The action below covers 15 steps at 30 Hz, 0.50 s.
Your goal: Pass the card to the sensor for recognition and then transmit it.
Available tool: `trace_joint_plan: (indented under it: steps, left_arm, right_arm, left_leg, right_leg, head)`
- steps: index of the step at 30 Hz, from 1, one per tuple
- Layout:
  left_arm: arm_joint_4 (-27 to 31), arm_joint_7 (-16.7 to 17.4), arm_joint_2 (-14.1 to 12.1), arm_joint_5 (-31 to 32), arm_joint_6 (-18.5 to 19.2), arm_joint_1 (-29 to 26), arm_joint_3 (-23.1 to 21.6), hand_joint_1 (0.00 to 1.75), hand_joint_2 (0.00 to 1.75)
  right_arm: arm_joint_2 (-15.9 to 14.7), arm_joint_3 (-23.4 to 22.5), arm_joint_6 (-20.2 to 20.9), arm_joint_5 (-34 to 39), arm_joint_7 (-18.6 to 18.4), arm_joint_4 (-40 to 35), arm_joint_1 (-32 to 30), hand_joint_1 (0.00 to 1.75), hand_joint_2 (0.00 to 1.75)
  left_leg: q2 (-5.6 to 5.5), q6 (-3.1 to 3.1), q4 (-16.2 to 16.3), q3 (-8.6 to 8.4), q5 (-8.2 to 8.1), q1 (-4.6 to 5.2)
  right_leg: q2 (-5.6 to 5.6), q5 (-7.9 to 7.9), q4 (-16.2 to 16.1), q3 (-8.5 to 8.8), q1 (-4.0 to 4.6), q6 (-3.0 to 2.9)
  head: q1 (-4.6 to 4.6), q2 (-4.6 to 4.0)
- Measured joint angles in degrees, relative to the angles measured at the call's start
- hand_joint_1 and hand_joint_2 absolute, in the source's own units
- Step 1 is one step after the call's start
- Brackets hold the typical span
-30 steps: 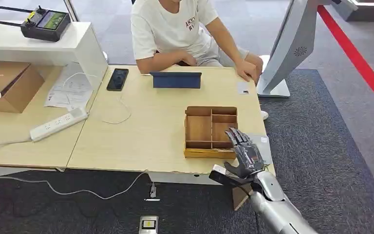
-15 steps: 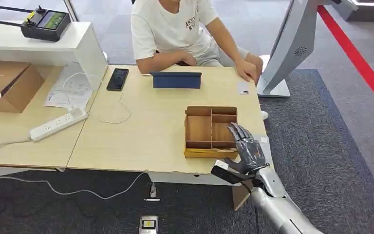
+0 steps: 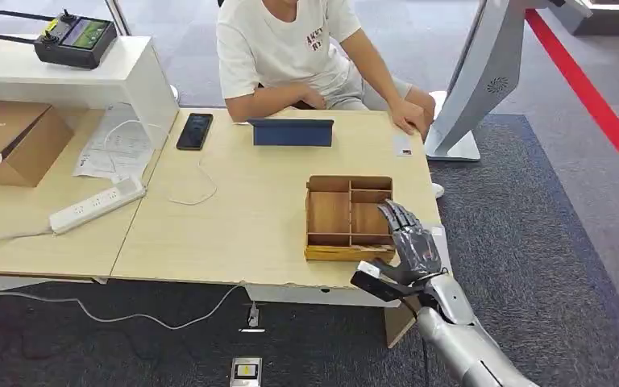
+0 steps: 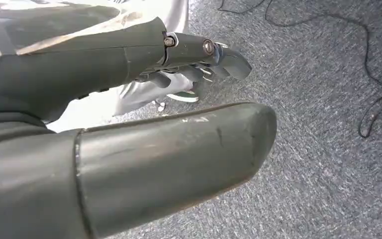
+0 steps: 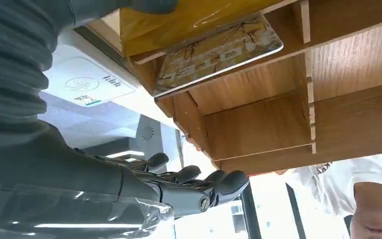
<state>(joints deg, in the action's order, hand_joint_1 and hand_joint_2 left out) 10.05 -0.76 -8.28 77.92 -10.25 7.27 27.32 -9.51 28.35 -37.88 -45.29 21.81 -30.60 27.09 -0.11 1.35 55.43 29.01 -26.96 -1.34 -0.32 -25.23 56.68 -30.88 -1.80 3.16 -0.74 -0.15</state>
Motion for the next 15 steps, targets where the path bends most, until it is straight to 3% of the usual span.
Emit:
trace_joint_plan:
  steps: [1,15]
  left_arm:
    - [0.0,0.0,0.0,0.0,0.0,0.0,0.0,0.00,0.00]
    - [0.0,0.0,0.3,0.1,-0.1,0.0,0.0,0.00,0.00]
  right_arm:
    - [0.0,0.0,0.1,0.0,0.0,0.0,0.0,1.75,1.75]
    - [-0.1,-0.2,1.3,1.1,0.1,0.0,0.0,1.75,1.75]
  left_leg:
    - [0.00,0.00,0.0,0.00,0.00,0.00]
    - [0.00,0.00,0.0,-0.01,0.00,0.00]
  right_leg:
    - [0.00,0.00,0.0,0.00,0.00,0.00]
    - [0.00,0.00,0.0,-0.01,0.00,0.00]
  head:
    - [0.00,0.00]
    - [0.00,0.00]
